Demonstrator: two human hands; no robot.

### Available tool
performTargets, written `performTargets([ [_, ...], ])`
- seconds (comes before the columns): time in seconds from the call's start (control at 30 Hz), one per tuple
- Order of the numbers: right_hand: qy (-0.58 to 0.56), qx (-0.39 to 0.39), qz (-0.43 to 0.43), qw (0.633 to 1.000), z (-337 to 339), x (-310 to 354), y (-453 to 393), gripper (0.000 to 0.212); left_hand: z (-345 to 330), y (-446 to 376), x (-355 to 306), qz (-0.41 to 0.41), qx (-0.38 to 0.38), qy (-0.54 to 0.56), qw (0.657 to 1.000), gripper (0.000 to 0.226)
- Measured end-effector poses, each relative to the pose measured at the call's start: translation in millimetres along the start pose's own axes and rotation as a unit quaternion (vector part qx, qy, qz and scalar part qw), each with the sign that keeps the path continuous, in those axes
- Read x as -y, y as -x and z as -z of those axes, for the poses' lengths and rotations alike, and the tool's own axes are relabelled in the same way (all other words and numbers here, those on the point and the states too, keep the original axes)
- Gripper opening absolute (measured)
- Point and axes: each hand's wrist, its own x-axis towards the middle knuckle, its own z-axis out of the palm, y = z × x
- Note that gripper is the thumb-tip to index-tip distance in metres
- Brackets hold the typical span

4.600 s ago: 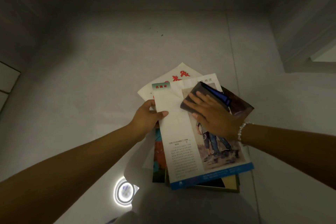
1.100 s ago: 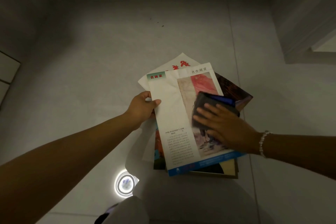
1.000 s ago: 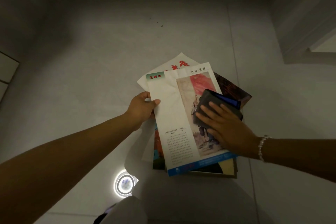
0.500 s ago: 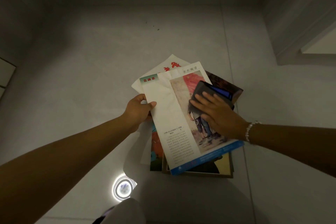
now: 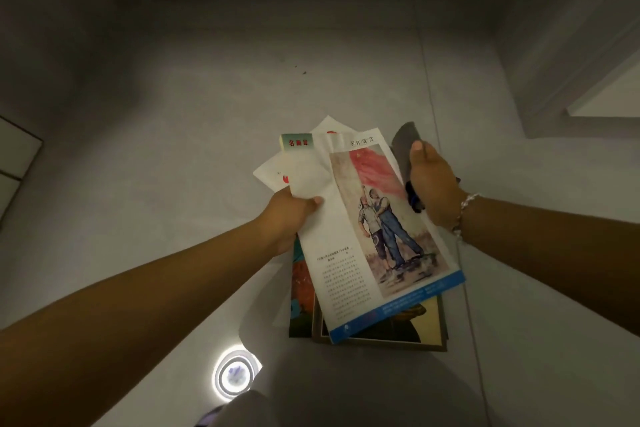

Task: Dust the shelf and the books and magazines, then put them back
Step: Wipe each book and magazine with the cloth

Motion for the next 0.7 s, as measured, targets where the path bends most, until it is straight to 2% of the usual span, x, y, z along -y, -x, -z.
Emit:
performTargets([
  [0.1, -0.046, 0.012, -0.032, 0.998, 11.9, 5.6, -17.9, 0.048, 9.6, -0.4, -3.5, 0.007, 0.000, -0.001, 1.000, 0.031],
  [0.23, -0.095, 0.068, -0.076, 0.990, 13.5, 11.6, -27.8, 0.049, 26.3, 2.3, -14.5, -0.010, 0.065, -0.034, 0.997, 0.028],
  [0.37, -0.121, 0.079, -0.086, 0.986, 8.7, 21.1, -27.4, 0.047, 32.3, 6.4, -21.6, -0.027, 0.093, -0.039, 0.995, 0.028],
  [0.53, -0.046, 0.082, -0.040, 0.995, 4.4, 25.4, -17.0, 0.047, 33.8, 7.9, -34.8, -0.027, 0.038, -0.029, 0.998, 0.028],
  [0.7, 0.030, 0.109, -0.017, 0.993, -2.2, 20.5, -2.2, 0.052, 35.9, 7.9, -37.4, -0.025, -0.003, 0.034, 0.999, 0.032],
])
